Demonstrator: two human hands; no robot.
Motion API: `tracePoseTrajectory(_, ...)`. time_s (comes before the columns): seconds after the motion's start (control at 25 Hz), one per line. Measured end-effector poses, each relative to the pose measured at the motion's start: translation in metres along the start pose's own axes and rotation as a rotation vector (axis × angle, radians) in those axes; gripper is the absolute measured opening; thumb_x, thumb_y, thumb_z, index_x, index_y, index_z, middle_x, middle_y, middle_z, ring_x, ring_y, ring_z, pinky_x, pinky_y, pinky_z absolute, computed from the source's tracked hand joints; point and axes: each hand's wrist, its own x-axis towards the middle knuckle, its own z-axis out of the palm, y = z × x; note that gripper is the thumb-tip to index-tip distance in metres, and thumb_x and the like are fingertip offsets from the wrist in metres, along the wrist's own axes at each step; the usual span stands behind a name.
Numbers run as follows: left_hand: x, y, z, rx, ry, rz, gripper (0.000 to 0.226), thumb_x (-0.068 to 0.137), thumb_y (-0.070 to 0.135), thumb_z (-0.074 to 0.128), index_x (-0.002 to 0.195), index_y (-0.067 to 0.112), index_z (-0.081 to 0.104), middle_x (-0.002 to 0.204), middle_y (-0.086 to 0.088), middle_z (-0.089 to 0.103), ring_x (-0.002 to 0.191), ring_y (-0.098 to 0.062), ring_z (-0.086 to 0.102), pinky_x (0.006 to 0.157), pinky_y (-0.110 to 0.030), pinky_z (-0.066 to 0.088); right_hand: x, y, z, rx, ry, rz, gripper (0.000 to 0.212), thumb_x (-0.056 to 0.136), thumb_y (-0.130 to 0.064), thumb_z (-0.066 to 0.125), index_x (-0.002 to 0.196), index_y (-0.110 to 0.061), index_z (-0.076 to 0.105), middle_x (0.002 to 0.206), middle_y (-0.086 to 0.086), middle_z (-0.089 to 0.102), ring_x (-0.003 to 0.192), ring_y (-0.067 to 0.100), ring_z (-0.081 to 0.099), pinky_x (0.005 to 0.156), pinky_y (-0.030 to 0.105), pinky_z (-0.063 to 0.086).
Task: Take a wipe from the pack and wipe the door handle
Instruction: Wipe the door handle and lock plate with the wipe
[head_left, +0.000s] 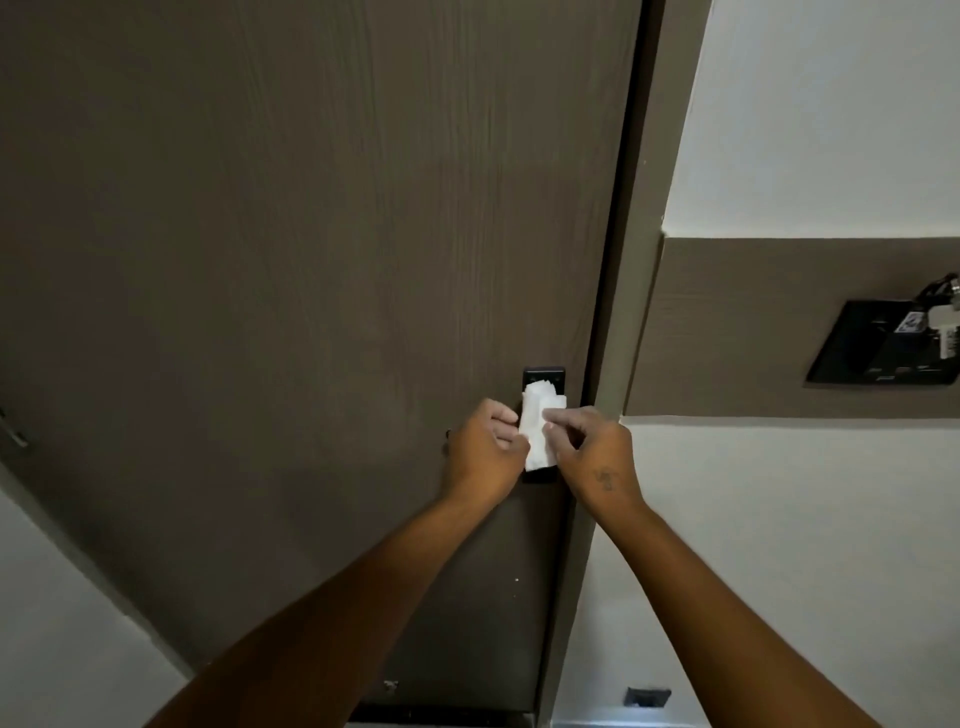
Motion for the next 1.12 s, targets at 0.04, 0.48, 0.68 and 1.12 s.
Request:
tracePoseTrajectory(0.04,0.001,-0.003,0.001,0.108,-0.001,0.093,0.027,0.083,0.01,0.069,0.1,0.028,0.057,0.101,0.003,0.07,0.088,-0.007,0.069,0.066,-0.016,0.052,0.0,0.001,0.002,-0.053,-0.003,-0.002,0.022,0.089,-0.012,0.068,0.111,-0.009,0.073,0.103,0.002,0.068,0.078,-0.003,0.056,0.068,0.002,0.041)
tracePoseTrajectory(0.48,0.036,-0.027,-0.018,0.775,-0.185,0.486,0.037,0.09,0.035,0.066,0.126,0.024,0.069,0.115,0.003,0.072,0.116,-0.019,0.052,0.099,-0.038,0.038,0.012,-0.004,0.003,-0.657,-0.142,-0.282,0.023,0.079,-0.015,0.075,0.101,-0.015,0.071,0.112,0.01,0.059,0.1,0.027,0.055,0.075,0.034,0.049)
tracePoseTrajectory(0.68,0.044,-0.019,-0.04,0.875,-0.353,0.568,0.036,0.09,0.038,0.063,0.121,0.021,0.069,0.119,-0.002,0.067,0.118,-0.023,0.052,0.098,-0.039,0.041,0.027,-0.008,0.009,-0.738,-0.522,-0.307,0.042,0.078,-0.014,0.077,0.118,-0.02,0.066,0.129,0.003,0.053,0.115,0.026,0.051,0.091,0.033,0.047)
tracePoseTrajectory(1.12,0.123,0.05,-0.131,1.511,0.034,1.181,0.082,0.093,0.043,0.044,0.161,0.007,0.014,0.17,-0.015,0.012,0.156,-0.038,0.007,0.125,-0.058,0.011,0.031,-0.073,0.063,-0.659,-0.653,-0.215,0.023,0.088,-0.006,0.059,0.108,-0.005,0.07,0.108,0.022,0.067,0.098,0.038,0.064,0.077,0.037,0.048)
